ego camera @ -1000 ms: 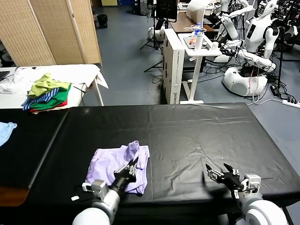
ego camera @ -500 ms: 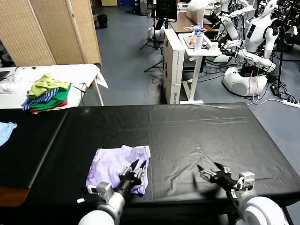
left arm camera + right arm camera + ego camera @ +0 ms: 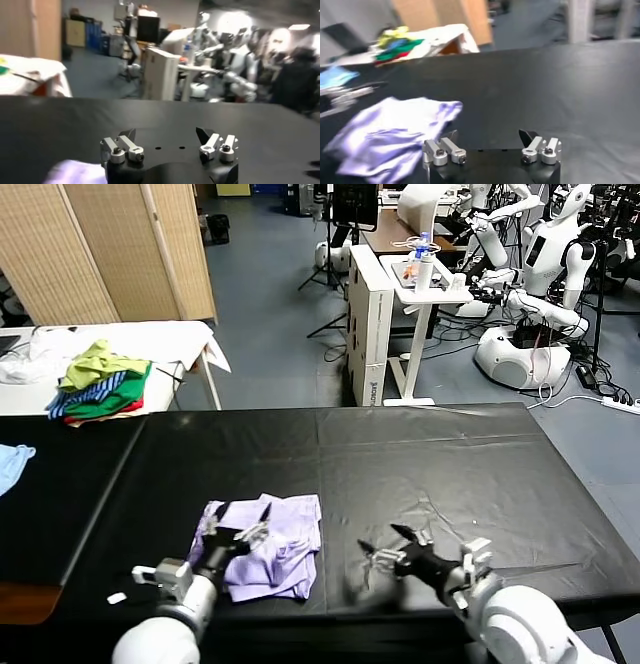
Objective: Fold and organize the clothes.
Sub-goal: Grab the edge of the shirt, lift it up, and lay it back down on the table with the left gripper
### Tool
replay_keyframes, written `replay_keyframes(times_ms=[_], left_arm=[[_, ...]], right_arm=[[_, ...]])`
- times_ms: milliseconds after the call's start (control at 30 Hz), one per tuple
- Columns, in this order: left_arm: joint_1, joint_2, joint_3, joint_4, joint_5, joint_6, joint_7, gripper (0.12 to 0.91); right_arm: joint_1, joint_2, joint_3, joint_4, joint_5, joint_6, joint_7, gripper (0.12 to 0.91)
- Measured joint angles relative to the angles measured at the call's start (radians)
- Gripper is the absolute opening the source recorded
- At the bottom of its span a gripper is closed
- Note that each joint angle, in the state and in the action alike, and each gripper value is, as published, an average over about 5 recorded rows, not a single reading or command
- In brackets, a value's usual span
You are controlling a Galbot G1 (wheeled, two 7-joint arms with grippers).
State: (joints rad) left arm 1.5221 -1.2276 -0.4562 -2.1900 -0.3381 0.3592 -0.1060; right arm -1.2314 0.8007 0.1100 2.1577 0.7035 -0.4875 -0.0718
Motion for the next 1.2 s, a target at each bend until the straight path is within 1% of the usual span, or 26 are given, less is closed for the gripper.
replay_keyframes(times_ms=[67,133,233,333,467,667,767,833,867,967,1000,1067,1100,1200], left_arm=[[0.008,0.002,-0.021,0.008,0.007,-0.002,0.000,0.907],[0.015,-0.001,-0.034,0.015,0.015,-0.004,0.000,0.907],[0.019,-0.006,-0.051,0.026,0.024,-0.007,0.000,0.907],[0.019,-0.006,-0.070,0.038,0.028,-0.011,0.000,0.907],[0.025,-0.003,-0.090,0.048,0.030,-0.015,0.000,0.907],[0.033,-0.007,-0.101,0.062,0.045,-0.022,0.000,0.907],[0.035,-0.010,-0.101,0.068,0.053,-0.025,0.001,0.907],[0.036,-0.013,-0.101,0.071,0.057,-0.026,0.001,0.907],[0.037,-0.014,-0.101,0.071,0.059,-0.027,0.001,0.907],[0.039,-0.019,-0.100,0.073,0.064,-0.029,0.001,0.907],[0.040,-0.021,-0.100,0.074,0.065,-0.030,0.001,0.907],[0.042,-0.024,-0.099,0.074,0.069,-0.032,0.001,0.907],[0.044,-0.025,-0.099,0.074,0.071,-0.033,0.001,0.907],[0.049,-0.028,-0.099,0.074,0.076,-0.037,0.001,0.907]], right_arm=[[0.053,-0.012,-0.072,-0.014,-0.043,0.022,-0.041,0.907],[0.111,-0.018,-0.142,-0.027,-0.072,0.044,-0.073,0.907],[0.199,-0.018,-0.237,-0.046,-0.092,0.063,-0.099,0.907],[0.276,-0.011,-0.316,-0.060,-0.098,0.067,-0.099,0.907],[0.354,0.008,-0.396,-0.079,-0.101,0.066,-0.083,0.907],[0.422,0.040,-0.473,-0.106,-0.106,0.057,-0.066,0.902],[0.438,0.053,-0.495,-0.114,-0.106,0.050,-0.061,0.873],[0.442,0.054,-0.502,-0.115,-0.106,0.048,-0.059,0.813],[0.443,0.053,-0.504,-0.115,-0.106,0.048,-0.059,0.769],[0.442,0.050,-0.505,-0.114,-0.107,0.047,-0.054,0.594],[0.441,0.048,-0.504,-0.112,-0.107,0.047,-0.051,0.518],[0.437,0.044,-0.501,-0.109,-0.107,0.046,-0.046,0.405],[0.433,0.041,-0.498,-0.106,-0.107,0.046,-0.043,0.334],[0.421,0.031,-0.486,-0.096,-0.108,0.044,-0.039,0.202]])
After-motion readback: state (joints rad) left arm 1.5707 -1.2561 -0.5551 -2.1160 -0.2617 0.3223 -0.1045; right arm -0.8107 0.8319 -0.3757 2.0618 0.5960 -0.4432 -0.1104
